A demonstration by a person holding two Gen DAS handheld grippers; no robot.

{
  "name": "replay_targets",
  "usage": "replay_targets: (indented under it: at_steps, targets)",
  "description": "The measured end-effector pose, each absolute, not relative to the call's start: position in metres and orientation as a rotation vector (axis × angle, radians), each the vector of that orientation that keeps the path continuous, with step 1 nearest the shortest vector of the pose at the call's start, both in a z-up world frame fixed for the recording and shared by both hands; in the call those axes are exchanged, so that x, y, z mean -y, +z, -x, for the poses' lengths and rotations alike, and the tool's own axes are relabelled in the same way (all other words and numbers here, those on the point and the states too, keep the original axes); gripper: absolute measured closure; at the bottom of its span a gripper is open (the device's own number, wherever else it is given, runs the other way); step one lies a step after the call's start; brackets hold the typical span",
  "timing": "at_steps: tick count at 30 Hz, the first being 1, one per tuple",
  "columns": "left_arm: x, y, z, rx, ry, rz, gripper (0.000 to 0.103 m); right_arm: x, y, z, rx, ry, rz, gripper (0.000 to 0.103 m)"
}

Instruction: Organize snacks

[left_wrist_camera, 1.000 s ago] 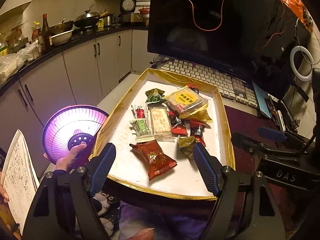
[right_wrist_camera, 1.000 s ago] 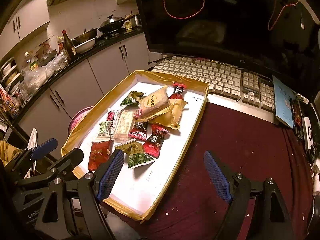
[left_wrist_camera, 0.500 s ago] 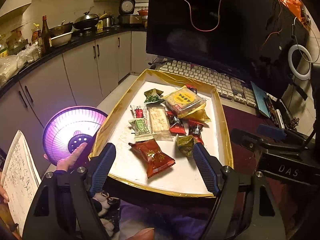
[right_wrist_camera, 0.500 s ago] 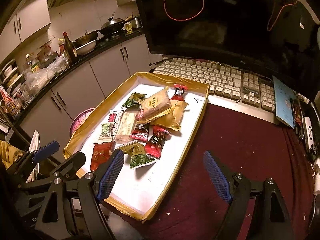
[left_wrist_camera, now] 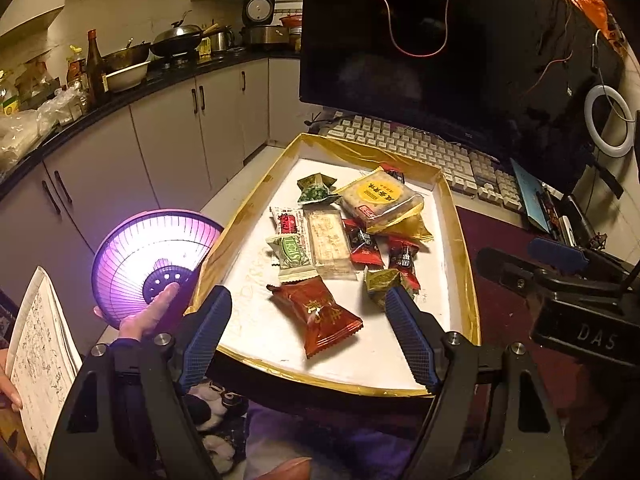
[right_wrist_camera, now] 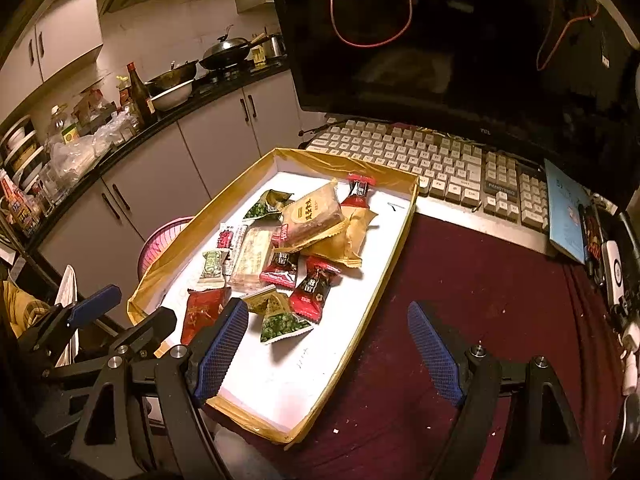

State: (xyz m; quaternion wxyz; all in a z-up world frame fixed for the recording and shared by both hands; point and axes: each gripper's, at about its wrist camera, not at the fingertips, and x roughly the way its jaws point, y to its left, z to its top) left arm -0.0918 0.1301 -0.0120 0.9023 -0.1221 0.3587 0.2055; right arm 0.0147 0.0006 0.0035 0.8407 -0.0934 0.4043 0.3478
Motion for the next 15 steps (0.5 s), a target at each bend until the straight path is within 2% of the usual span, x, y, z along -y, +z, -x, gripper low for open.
replay_targets:
  at_steps: [15]
  targets:
    - [-0.1398, -0.0195, 0.0874, -0.737, 0.476, 0.265, 0.024, -0.0045, 0.0003, -0.0139, -0.862, 0.736, 0.205, 0.019]
